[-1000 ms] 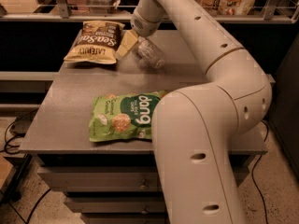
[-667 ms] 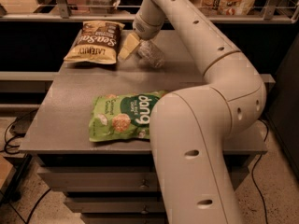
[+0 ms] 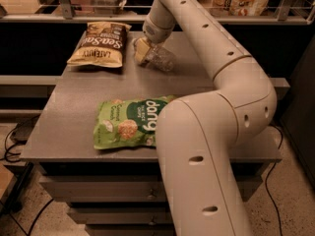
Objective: Place water bottle upright
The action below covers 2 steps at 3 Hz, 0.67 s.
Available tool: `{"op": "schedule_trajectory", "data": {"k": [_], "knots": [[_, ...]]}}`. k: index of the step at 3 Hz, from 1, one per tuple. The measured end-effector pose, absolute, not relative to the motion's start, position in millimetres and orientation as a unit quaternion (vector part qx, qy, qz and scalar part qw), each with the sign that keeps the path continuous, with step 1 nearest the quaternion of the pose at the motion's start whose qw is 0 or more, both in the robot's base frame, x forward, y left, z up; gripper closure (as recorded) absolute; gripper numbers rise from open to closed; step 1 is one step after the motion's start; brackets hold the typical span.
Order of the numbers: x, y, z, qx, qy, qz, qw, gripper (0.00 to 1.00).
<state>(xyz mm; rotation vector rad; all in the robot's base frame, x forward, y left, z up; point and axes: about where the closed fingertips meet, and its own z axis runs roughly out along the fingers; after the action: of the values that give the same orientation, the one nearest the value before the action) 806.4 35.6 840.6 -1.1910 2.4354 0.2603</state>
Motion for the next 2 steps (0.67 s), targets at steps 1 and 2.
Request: {"op": "schedule_trajectory", "data": {"k": [1, 2], "knots": [[807.4, 35.6, 852.4, -0.429, 0.872, 0.087, 0.217, 0.65], [807.0, 37.0, 872.0, -0.435, 0.864, 0.087, 0.237, 0.88]]}}
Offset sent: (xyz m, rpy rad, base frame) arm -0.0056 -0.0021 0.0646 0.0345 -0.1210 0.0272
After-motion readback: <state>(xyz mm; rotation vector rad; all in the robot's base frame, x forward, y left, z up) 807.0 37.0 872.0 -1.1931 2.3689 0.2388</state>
